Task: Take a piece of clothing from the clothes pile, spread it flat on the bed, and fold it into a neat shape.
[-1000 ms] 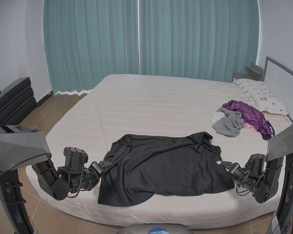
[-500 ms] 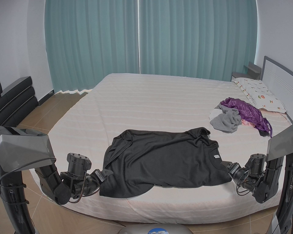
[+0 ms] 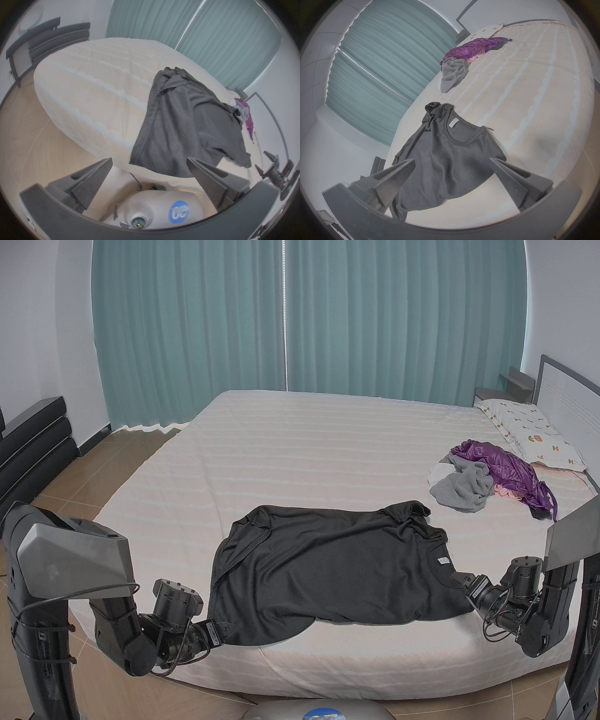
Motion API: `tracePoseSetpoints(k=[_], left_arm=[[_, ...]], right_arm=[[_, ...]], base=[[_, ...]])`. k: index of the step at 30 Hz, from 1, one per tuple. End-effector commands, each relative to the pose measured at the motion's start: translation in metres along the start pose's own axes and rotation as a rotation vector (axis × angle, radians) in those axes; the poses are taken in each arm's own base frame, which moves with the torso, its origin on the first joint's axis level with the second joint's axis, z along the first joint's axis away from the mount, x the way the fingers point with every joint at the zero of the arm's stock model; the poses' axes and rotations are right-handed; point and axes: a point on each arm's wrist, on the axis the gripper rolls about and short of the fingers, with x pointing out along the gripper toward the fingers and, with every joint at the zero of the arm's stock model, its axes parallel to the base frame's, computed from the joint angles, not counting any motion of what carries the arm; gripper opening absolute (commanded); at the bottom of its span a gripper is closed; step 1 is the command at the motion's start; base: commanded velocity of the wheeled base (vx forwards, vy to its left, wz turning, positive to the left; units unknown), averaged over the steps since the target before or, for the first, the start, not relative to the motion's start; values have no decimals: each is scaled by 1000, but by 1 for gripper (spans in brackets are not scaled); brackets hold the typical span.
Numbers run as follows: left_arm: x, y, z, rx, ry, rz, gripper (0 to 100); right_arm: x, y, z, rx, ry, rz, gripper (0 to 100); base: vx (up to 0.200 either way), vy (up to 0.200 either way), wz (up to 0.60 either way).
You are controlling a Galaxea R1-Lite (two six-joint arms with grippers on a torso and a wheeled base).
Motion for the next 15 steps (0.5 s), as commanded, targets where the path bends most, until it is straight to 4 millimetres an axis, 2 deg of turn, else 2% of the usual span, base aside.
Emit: tracePoseSetpoints(k=[1,12,13,15], left_arm=[[14,1,-7,38,2,30,100],[29,-9,-6,53,-47,37,100],[29,-9,-6,55,-47,37,0],[29,-9,-6,53,-49,35,0]], right_arm=[[0,1,2,3,-11,11,100],[1,3,1,-1,-11,21,100],[1,3,0,-2,-9,20,100],[2,3,0,-2,-9,20,100]], base=[[0,0,0],[0,0,0],[0,0,0],[0,0,0]])
